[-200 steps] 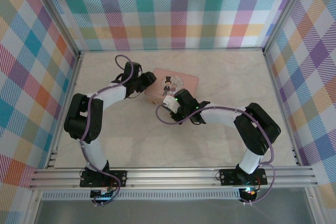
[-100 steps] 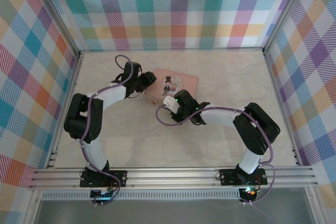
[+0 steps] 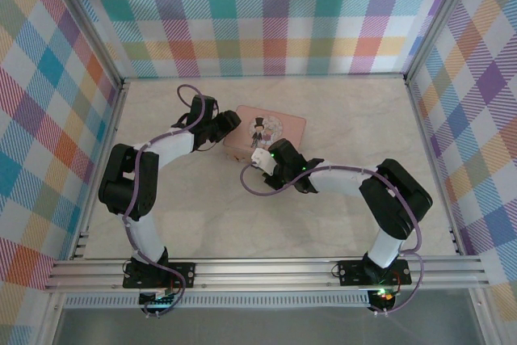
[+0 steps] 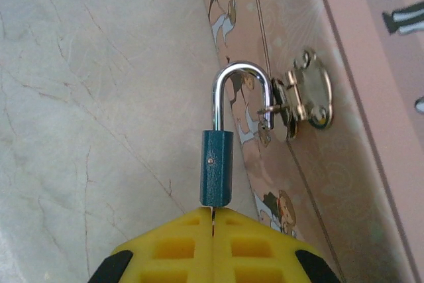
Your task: Unlock a padlock with a key
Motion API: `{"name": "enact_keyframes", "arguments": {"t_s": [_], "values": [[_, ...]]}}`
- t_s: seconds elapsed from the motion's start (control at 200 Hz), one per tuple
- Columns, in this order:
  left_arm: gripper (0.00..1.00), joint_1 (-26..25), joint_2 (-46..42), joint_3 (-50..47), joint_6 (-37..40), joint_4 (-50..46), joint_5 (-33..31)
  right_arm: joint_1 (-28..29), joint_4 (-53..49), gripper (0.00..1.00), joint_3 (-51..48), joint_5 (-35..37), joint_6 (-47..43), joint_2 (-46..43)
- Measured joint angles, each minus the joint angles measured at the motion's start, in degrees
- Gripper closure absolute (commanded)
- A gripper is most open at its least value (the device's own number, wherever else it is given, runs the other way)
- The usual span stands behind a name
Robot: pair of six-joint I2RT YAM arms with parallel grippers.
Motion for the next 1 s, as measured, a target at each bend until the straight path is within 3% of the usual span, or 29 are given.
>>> {"name": "enact_keyframes", "arguments": {"t_s": [0.38, 1.0], "values": [[0.44, 0.00, 0.33, 0.00, 0.20, 0.13, 0.57, 0.00, 5.16, 1.00, -0.66, 0.00, -5.51, 0.07], [0.44, 0.00, 0.37, -0.92, 0.09, 1.09, 1.25, 0.04, 7.41, 1.00, -0.52, -0.90, -6.10, 0.04]]}}
